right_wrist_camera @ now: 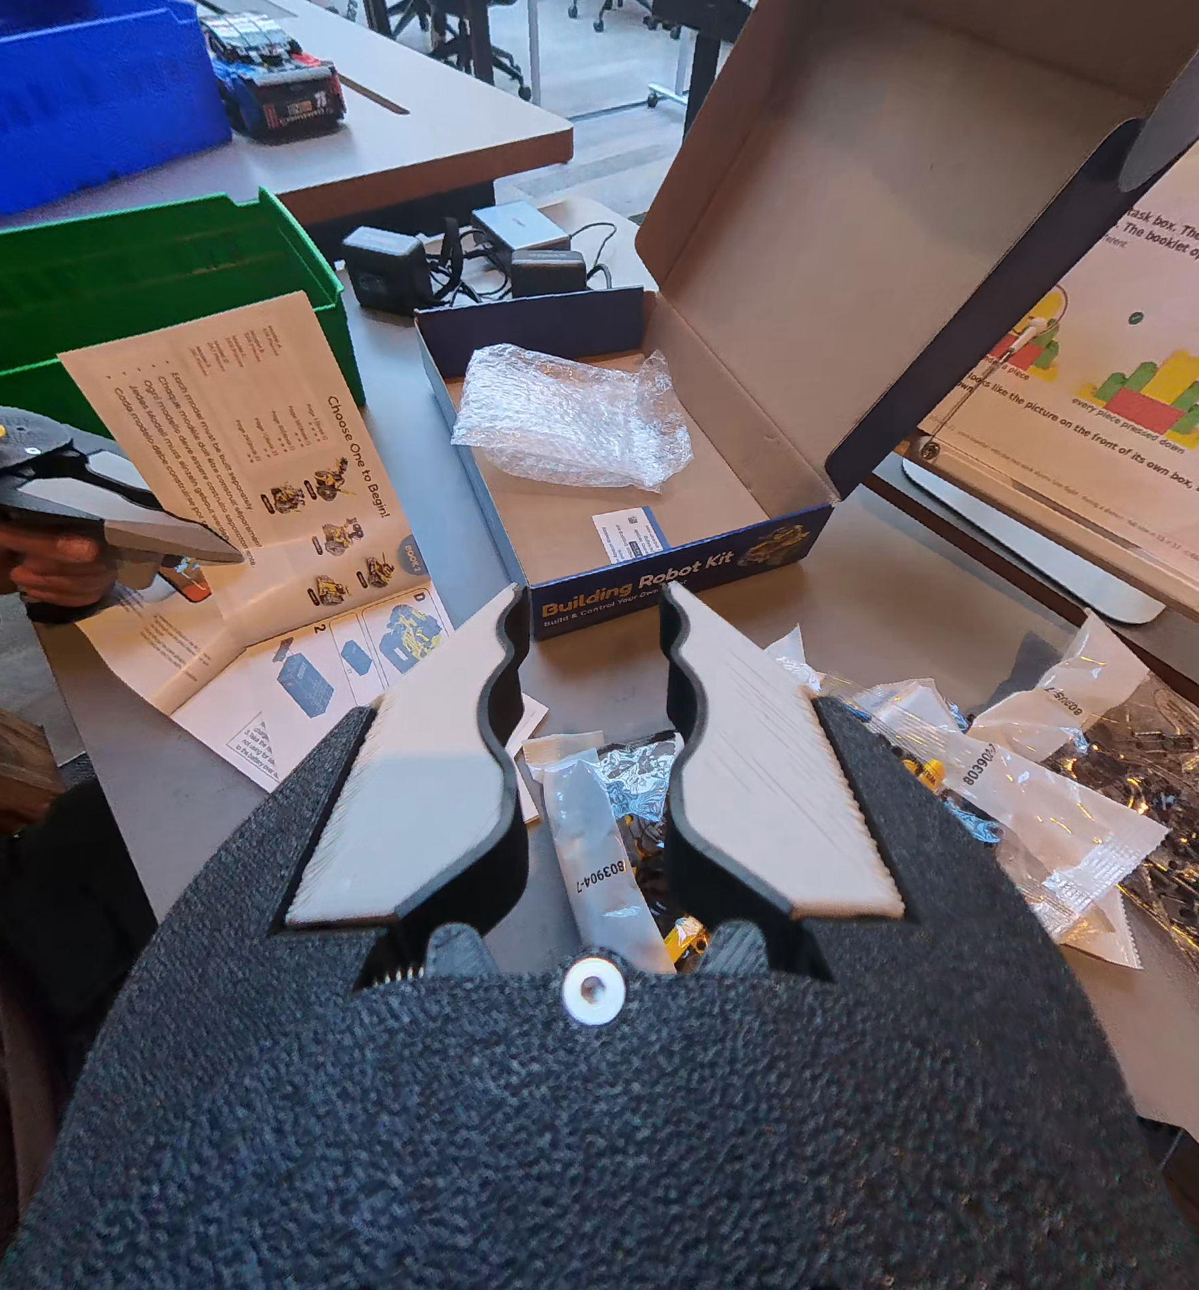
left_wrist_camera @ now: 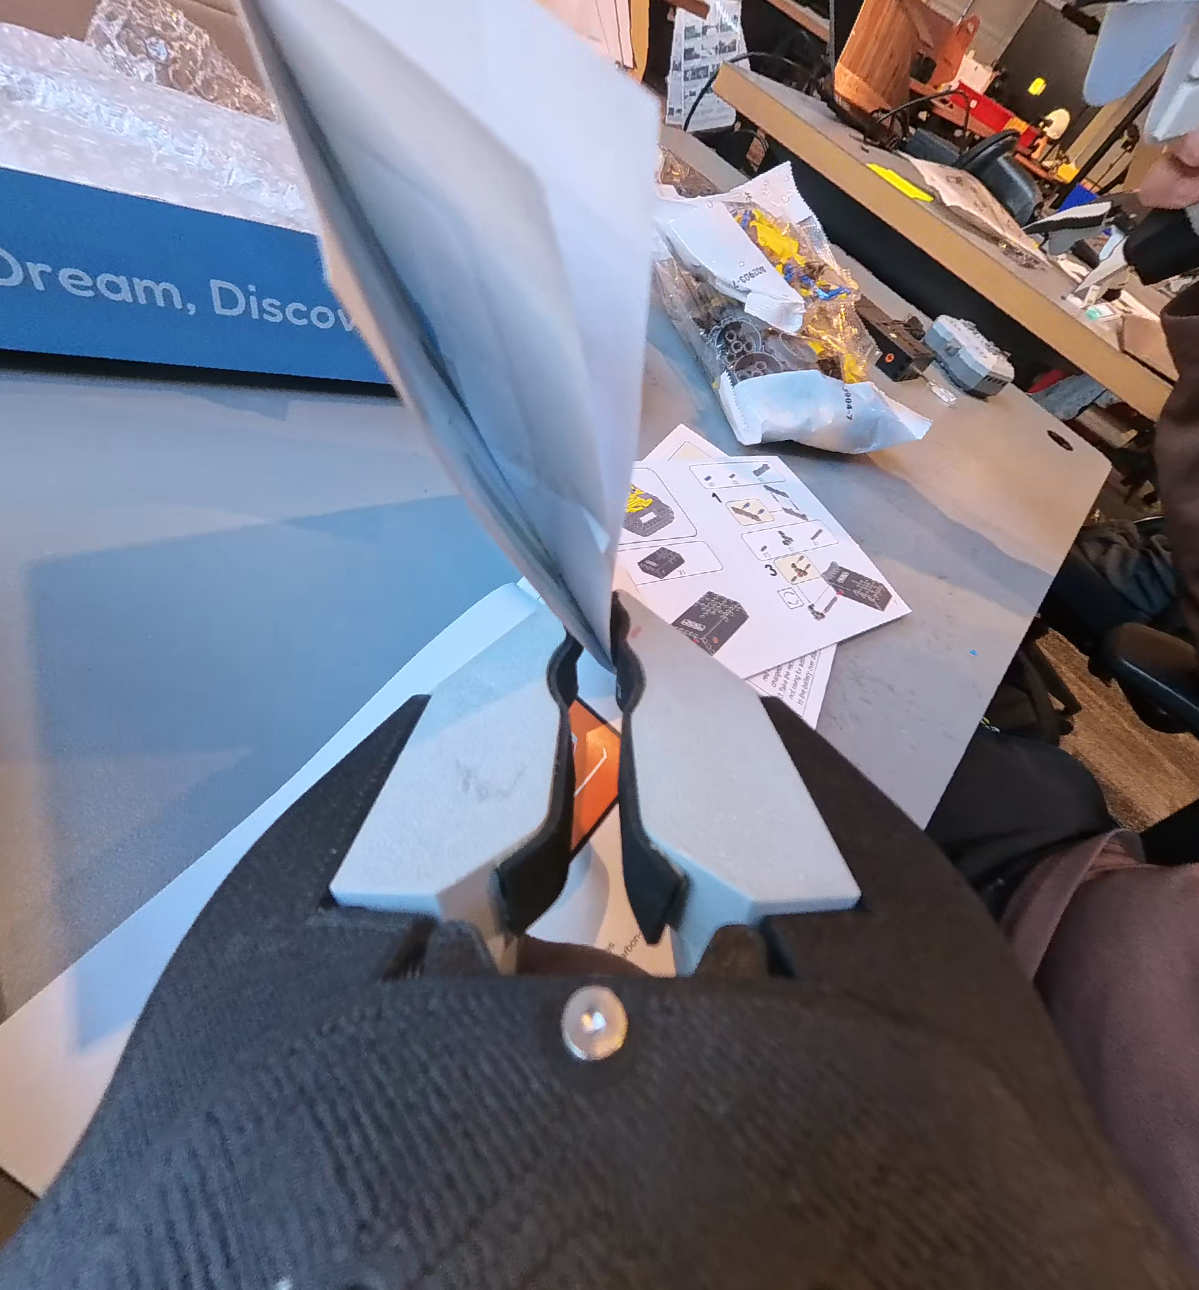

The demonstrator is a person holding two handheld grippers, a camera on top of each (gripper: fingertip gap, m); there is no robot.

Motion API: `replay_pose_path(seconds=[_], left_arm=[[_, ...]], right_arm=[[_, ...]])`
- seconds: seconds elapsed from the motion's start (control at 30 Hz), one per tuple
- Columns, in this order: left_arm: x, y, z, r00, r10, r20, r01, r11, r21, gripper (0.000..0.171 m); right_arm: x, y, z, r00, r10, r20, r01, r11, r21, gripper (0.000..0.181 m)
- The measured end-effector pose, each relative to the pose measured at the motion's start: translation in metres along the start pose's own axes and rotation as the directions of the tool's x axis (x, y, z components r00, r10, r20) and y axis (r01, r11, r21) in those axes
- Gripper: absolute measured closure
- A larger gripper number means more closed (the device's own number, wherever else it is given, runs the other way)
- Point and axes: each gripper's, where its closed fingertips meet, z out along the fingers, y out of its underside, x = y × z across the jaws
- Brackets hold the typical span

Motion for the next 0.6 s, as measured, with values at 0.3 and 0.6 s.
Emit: replay_pose_path(seconds=[0.3, 0.6], left_arm=[[0.0004, 0.0003, 0.0004, 1.000, 0.009, 0.004, -0.009, 1.000, -0.003, 0.170], [0.0008, 0.0005, 0.0005, 1.000, 0.010, 0.004, -0.010, 1.000, -0.003, 0.170]], right_arm=[[0.0019, -0.0035, -0.0050, 1.000, 0.007, 0.000, -0.007, 1.000, 0.019, 0.145], [-0.0004, -0.0027, -0.0028, 1.000, 0.004, 0.006, -0.004, 1.000, 0.015, 0.146]])
